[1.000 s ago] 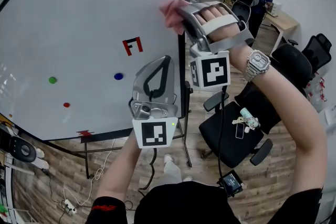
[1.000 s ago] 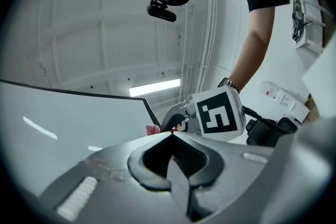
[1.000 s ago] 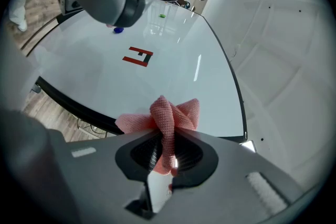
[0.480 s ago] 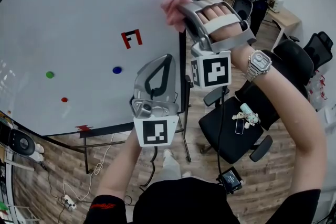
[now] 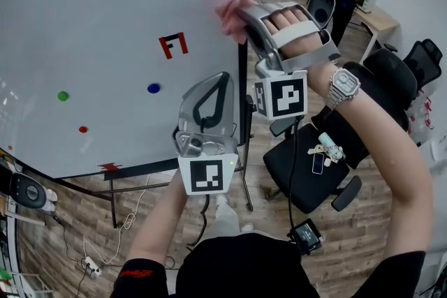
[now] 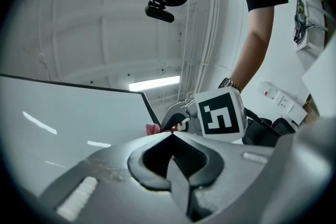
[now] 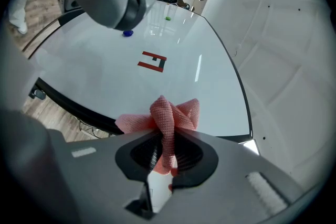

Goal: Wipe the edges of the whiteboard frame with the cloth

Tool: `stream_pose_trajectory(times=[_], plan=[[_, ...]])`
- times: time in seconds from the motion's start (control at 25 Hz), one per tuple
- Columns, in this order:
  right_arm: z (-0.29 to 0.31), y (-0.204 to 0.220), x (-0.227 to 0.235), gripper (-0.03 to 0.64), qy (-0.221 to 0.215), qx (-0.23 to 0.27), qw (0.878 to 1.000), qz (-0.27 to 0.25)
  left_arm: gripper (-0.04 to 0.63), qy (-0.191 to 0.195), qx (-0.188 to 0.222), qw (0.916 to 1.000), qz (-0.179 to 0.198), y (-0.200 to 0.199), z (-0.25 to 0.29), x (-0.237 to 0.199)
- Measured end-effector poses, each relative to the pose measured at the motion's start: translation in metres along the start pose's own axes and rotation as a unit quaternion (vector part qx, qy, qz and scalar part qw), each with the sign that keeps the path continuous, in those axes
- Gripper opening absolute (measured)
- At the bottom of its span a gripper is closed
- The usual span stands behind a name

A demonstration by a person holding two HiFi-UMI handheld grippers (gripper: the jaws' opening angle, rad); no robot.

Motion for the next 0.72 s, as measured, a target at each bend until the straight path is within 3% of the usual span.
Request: stream_pose_trajectory(times=[0.72], plan=[[-0.011, -0.006, -0.034, 0.044, -0.010, 0.007, 1.000, 0.004, -0.003, 0.004, -0.012, 0.9999, -0.009, 0.013, -0.011, 0.009]])
Point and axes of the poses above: the fingertips, and each gripper's own axes: z forward along the fingers, x to its right, y out of its underside, the point moved 1 cm from there along -z, backward along the fingers, and after that the axes turned 3 degrees about z, right-handed, at the moved point
